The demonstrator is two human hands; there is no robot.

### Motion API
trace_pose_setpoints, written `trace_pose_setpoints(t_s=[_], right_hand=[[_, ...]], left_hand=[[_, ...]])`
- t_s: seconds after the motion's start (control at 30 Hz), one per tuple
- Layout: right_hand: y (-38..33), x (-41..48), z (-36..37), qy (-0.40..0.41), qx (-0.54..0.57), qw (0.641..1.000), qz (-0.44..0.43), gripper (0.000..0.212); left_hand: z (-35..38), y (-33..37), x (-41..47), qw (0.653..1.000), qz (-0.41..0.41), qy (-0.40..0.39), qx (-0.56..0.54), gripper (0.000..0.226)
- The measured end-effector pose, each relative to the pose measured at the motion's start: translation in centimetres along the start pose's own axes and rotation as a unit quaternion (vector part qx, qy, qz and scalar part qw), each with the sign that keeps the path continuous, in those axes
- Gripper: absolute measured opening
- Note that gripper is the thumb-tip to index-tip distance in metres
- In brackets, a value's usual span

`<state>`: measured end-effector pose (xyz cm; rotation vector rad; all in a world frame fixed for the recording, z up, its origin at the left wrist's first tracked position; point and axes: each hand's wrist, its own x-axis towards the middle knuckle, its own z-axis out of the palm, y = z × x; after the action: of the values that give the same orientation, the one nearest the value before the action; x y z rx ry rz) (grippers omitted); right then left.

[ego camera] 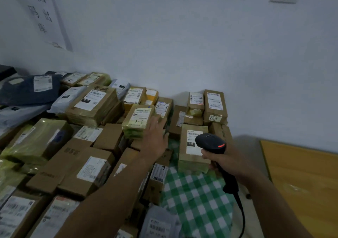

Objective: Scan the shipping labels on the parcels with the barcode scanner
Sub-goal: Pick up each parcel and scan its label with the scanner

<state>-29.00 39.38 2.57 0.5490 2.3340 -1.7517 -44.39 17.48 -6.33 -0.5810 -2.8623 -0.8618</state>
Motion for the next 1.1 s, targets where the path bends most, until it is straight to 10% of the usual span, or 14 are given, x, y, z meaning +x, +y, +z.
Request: trace_pose_setpoints(t_s=[0.13, 0.3, 0.6, 0.87, 1.1], right_hand=[[2.6, -0.5, -2.0, -0.011, 0.018, 0.999, 0.026, 0.028], [4.8, -0.7, -3.8, -0.01, 0.018, 0.998, 0.059, 0.026], [7.2, 0.0, -4.5, 0.016, 0.035, 0.994, 0.102, 0.032], [7.1, 0.1, -2.5, 0.059, 0.054, 0.994, 0.077, 0.029], [5.9, -1.0, -0.2, 0.103, 0.047, 0.993, -0.016, 0.037]], left_hand=[[4.1, 5.1, -2.2, 0.972, -0.103, -0.083, -0.194, 0.069], [9.1, 6.3, -2.3, 0.857, -0.36, -0.141, -0.34, 0.091], [12.9, 3.5, -4.0, 0.755, -0.41, -0.155, -0.487, 0.084], [10.4, 4.3, -6.2, 0.742, -0.381, -0.089, -0.544, 0.045], [6.2, 5.5, -11.2, 0.787, -0.292, -0.147, -0.523, 0.099]])
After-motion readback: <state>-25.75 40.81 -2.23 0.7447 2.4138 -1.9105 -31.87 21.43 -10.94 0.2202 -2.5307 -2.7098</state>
